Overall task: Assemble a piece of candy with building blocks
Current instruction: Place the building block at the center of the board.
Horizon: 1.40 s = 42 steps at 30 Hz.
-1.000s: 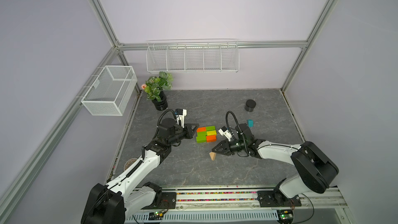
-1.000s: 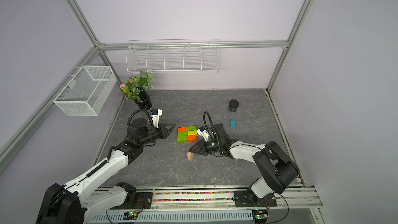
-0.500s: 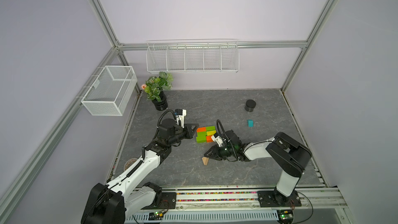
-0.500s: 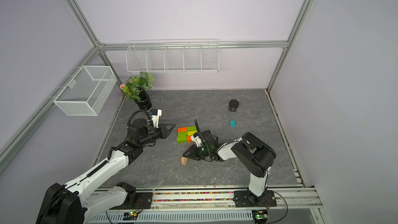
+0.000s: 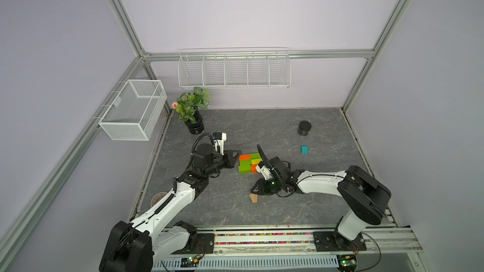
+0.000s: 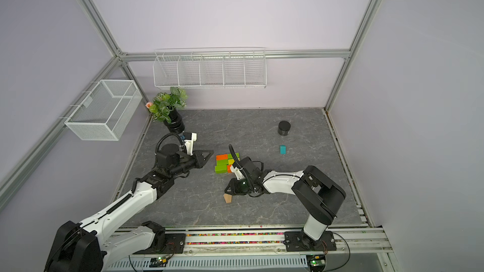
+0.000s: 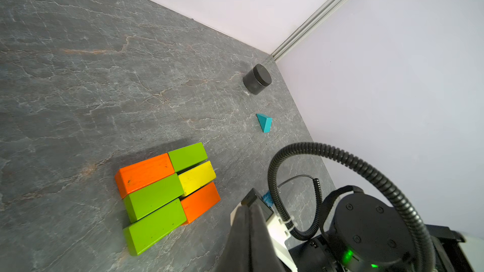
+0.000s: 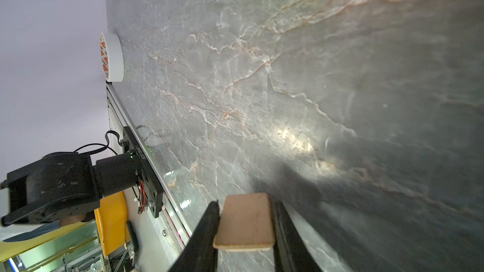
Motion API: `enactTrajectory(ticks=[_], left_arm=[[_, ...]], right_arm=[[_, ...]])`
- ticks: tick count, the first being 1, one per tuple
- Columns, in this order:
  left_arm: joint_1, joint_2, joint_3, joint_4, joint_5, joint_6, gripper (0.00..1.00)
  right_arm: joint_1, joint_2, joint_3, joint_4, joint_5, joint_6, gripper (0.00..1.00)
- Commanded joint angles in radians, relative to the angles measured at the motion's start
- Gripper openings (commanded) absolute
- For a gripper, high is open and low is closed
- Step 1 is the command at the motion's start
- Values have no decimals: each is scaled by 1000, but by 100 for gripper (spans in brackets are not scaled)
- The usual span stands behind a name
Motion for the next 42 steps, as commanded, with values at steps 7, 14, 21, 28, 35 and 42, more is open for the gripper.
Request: enactTrajectory(ticks=[7, 14, 21, 28, 35, 42], left_arm=[[4, 2, -10, 4, -6, -4, 6], [5, 18, -6, 4, -1, -11, 6], [5, 26, -4, 0, -2, -20, 6], [5, 35, 1, -3, 0, -34, 5], [5, 34, -1, -6, -8, -44, 5], [4, 45, -1, 0, -6, -49, 5]], right_arm=[[-18, 57, -125, 67, 33, -10, 36], [-28, 53, -156, 104, 56, -16, 45], [-29, 3, -185, 61, 148, -50, 49], [-39, -62, -205, -18, 245, -103, 49], [-56, -268, -227, -216, 459, -183, 47], [-57, -561, -295, -277, 439, -252, 7]])
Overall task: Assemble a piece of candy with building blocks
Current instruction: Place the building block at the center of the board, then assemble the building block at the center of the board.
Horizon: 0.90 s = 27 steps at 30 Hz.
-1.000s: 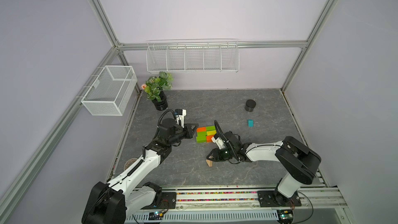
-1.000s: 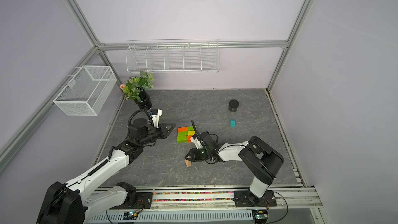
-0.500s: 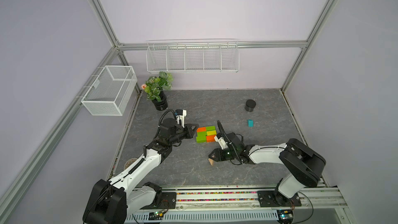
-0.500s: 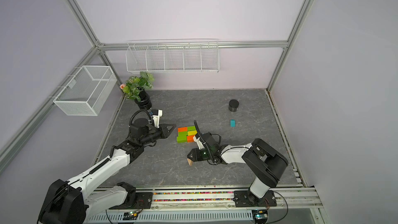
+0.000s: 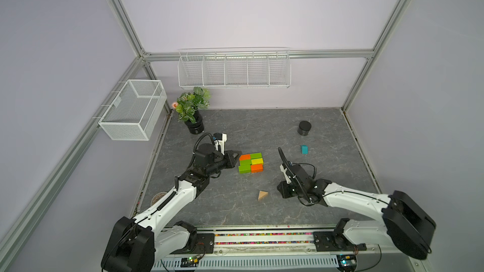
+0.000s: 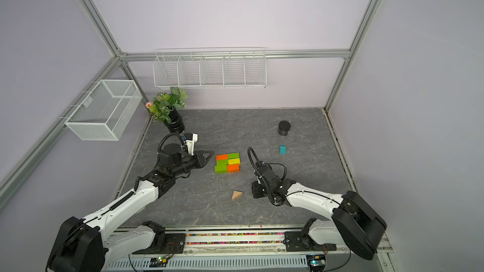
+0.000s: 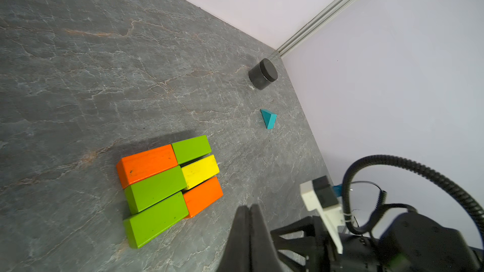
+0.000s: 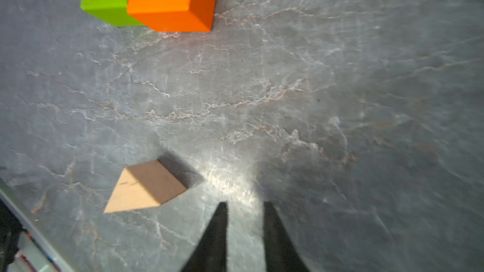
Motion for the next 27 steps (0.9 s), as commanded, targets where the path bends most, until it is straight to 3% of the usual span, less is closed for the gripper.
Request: enactTrajectory(ticks=[1, 5, 9, 14, 19, 27], left_arm=[[5, 10, 0, 7, -3, -12, 5], [4, -6, -10, 3, -20, -12, 5], [5, -37, -22, -8, -60, -11, 4], [3, -60, -29, -11, -83, -19, 4], [11, -71, -40, -12, -104, -26, 4], [20, -81, -59, -9, -116, -29, 4]], right_arm=[[4, -137, -53, -56, -30, -55, 7], [30, -240, -112, -55, -136, -75, 7], [45, -227, -125, -72, -165, -110, 7], [66, -65, -66, 31, -275, -131, 7], [116, 135, 44, 60, -302, -175, 7], [116, 252, 115, 127, -301, -186, 7]])
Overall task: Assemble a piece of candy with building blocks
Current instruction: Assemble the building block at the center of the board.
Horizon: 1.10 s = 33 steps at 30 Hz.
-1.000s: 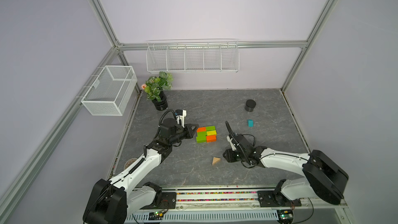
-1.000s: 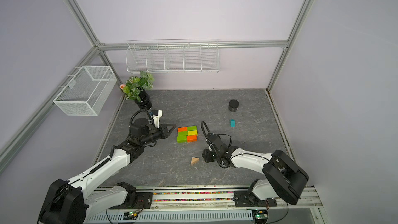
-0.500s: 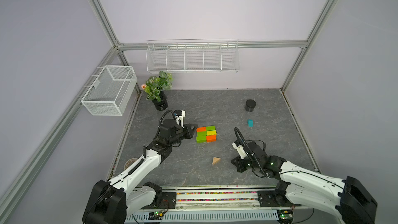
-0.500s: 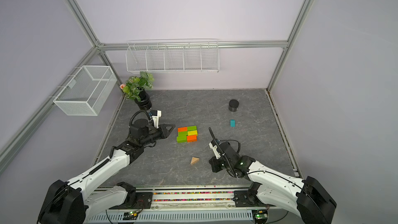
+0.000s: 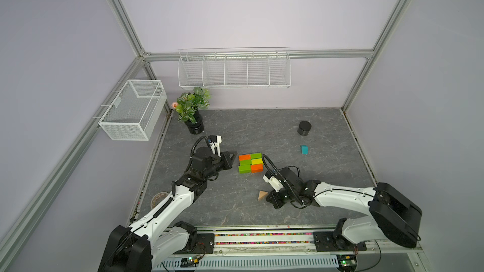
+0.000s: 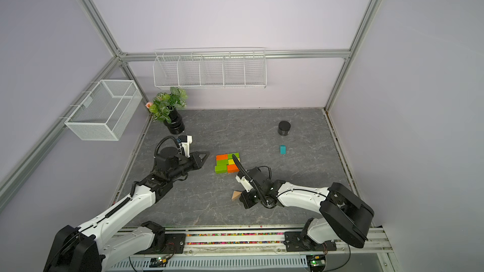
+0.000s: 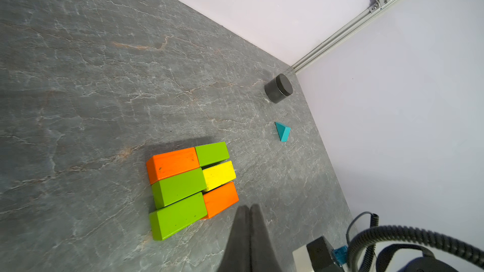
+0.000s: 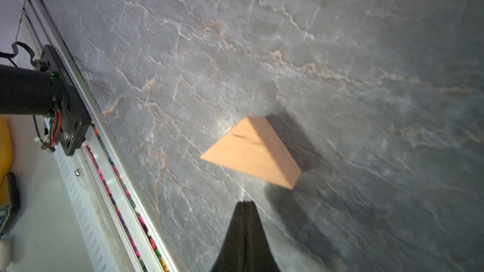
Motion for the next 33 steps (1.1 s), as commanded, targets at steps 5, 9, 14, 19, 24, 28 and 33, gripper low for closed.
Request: enactTrajectory(ticks=[5, 9, 14, 19, 24, 28, 33], left_arm=[[11, -4, -14, 1, -9, -11, 4], [11, -9, -18, -1, -13, -8, 4], [14, -1, -21, 3, -10, -7, 4], [14, 5, -25, 11, -9, -10, 4], [16, -6, -29, 1, -19, -9, 3], [17, -6, -31, 2, -18, -12, 3], [18, 5, -32, 9, -11, -13, 3]], right_arm=[[4, 144, 86, 69, -53, -34, 7], [0, 182, 106, 61, -15, -59, 7], [-18, 215, 151, 49, -4, -93, 7], [-20, 289, 218, 62, -8, -108, 7], [-29, 337, 264, 74, 13, -99, 7], [-34, 356, 279, 85, 28, -101, 7], [-48, 388, 325, 90, 37, -103, 7]])
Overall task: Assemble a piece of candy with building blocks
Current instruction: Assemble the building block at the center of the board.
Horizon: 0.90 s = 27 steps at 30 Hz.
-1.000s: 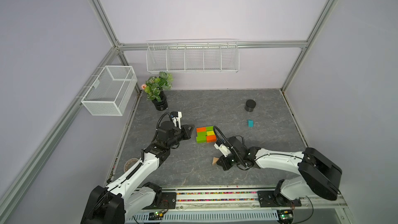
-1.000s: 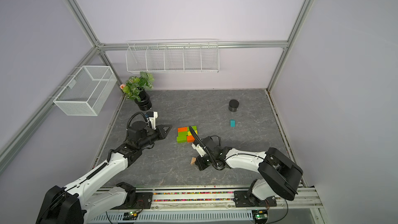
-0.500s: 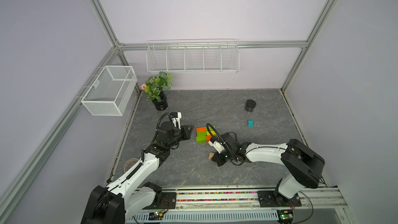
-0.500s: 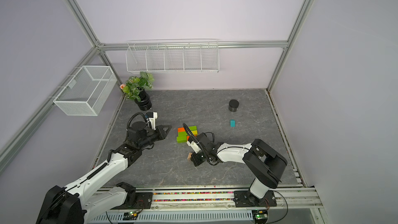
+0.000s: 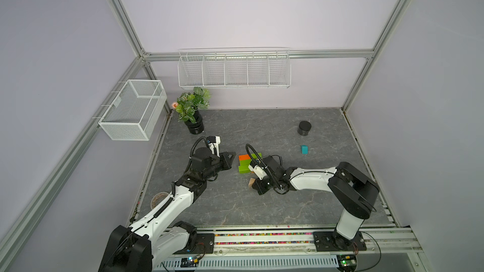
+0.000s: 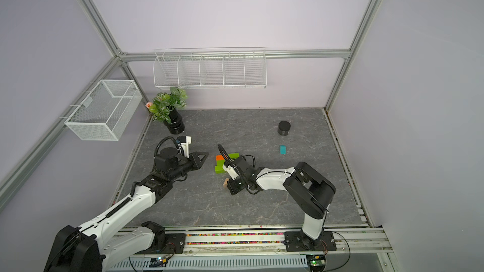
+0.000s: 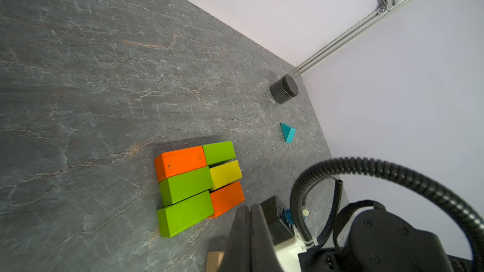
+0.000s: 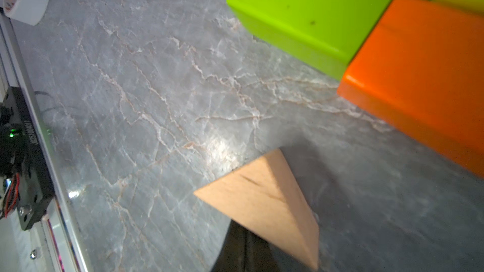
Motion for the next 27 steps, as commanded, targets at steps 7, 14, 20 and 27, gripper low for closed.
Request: enactTrajectory(ticks=[7, 14, 20, 27], left_arm=[[7, 6, -22, 9, -5, -10, 3], [6, 7, -25, 8, -7, -10, 3], [7, 12, -26, 9, -6, -11, 3], [8, 23, -26, 12, -2, -13, 3]], right_arm=[[-16, 38, 36, 47, 36, 8, 7], [-17, 47, 36, 78, 52, 32, 7], [-19, 54, 36, 118, 45, 62, 7], [-17, 69, 36, 148, 44, 88, 7]])
